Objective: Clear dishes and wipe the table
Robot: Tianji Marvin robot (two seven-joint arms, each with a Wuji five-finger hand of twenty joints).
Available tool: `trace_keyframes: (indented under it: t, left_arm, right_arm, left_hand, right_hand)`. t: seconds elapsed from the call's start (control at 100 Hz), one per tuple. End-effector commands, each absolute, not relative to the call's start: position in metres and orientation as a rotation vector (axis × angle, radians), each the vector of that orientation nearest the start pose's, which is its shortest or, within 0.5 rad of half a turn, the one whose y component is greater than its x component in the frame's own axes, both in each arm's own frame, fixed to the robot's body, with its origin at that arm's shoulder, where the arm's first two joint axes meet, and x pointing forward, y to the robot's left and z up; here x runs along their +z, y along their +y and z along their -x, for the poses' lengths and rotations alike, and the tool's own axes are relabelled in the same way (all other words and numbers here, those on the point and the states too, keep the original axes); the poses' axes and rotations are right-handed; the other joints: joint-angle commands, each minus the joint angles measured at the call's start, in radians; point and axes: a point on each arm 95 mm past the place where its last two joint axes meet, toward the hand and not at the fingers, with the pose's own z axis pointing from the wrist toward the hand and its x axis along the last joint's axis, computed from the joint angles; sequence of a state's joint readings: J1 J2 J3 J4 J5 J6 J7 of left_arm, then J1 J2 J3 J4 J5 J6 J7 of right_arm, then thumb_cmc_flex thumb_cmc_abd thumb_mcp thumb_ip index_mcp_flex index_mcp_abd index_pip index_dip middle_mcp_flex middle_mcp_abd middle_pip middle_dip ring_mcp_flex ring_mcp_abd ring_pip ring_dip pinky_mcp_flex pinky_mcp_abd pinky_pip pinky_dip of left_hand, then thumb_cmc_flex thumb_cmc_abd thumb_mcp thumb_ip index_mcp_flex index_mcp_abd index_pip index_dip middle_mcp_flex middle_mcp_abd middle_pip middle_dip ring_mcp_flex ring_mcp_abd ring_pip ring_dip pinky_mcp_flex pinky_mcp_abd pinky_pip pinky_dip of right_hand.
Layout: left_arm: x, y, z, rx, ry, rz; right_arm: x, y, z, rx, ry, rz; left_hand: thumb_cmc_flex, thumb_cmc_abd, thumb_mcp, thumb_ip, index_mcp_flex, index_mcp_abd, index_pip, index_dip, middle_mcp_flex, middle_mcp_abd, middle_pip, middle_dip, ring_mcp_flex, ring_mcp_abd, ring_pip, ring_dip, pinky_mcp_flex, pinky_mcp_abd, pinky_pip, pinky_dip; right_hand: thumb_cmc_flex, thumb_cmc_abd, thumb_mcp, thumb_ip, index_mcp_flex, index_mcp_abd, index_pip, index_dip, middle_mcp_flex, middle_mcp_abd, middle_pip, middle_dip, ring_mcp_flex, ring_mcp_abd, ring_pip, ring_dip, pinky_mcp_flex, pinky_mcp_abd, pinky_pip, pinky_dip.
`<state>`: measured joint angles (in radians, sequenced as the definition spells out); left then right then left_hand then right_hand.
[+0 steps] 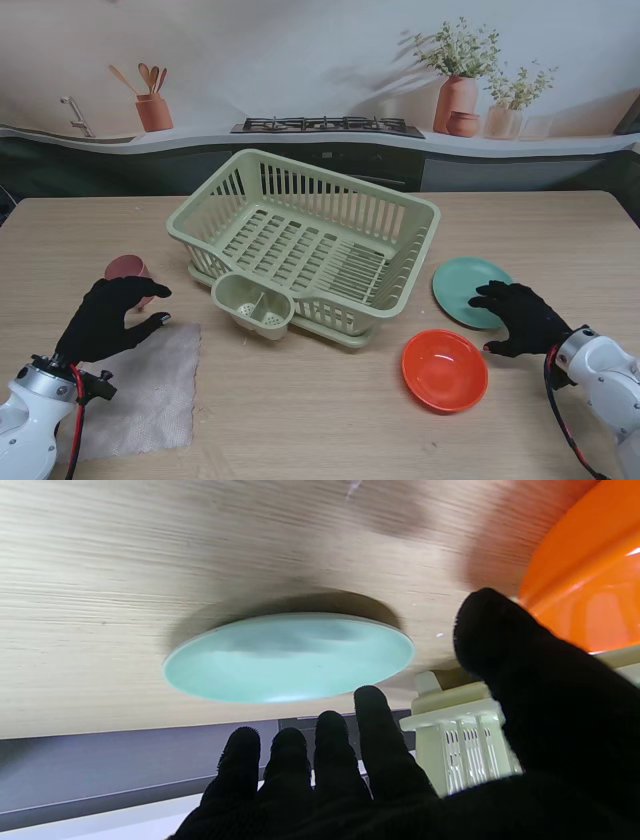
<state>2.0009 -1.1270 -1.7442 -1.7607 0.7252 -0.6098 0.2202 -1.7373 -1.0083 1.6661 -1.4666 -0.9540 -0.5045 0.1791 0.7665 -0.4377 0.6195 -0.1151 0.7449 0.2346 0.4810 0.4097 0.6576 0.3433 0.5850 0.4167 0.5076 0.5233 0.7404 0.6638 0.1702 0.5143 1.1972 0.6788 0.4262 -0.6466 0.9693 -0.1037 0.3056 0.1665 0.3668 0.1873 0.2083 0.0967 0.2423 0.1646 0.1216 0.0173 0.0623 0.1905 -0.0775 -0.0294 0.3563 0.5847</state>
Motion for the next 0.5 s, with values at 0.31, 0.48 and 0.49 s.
trace_keyframes:
  t: [0.31,0.48,0.49]
  left_arm:
    - [-0.293,0.120,-0.296,-1.954,1.157,1.170]
    - [-0.293,0.120,-0.296,-1.953,1.157,1.174]
    - [-0.293,0.120,-0.296,-1.953,1.157,1.173]
  right_arm:
    - [-0.363,-0.167,-0.379,1.272,1.760,-1.351]
    - [-0.367,-0.162,-0.390,1.260,1.756,-1.369]
    - [-0.367,-0.162,-0.391,1.260,1.755,-1.369]
  left_hand:
    - [-0.004,0.034,-0.005,0.019,0.029,0.006,-0.011,0.001,-0.009,0.021,-0.007,-0.003,-0.003,0.015,-0.007,-0.002,-0.013,0.008,-0.019,-0.016]
    - [-0.003,0.035,-0.005,0.019,0.028,0.008,-0.011,0.001,-0.009,0.022,-0.007,-0.003,-0.003,0.014,-0.007,-0.002,-0.013,0.008,-0.019,-0.016]
    - [-0.003,0.035,-0.005,0.019,0.028,0.008,-0.011,0.001,-0.009,0.022,-0.008,-0.003,-0.003,0.014,-0.007,-0.002,-0.013,0.008,-0.019,-0.016]
  right_hand:
    - [-0.015,-0.016,-0.071,0.011,-0.073,-0.031,-0.059,-0.035,-0.042,-0.020,-0.074,-0.038,-0.047,-0.036,-0.065,-0.003,0.004,-0.025,-0.068,0.007]
    - [-0.010,-0.015,-0.084,0.011,-0.076,-0.029,-0.062,-0.036,-0.041,-0.024,-0.077,-0.039,-0.047,-0.037,-0.066,0.000,0.005,-0.027,-0.071,0.007]
    - [-0.010,-0.015,-0.085,0.011,-0.076,-0.030,-0.062,-0.036,-0.040,-0.024,-0.077,-0.038,-0.047,-0.037,-0.066,0.000,0.006,-0.029,-0.071,0.007]
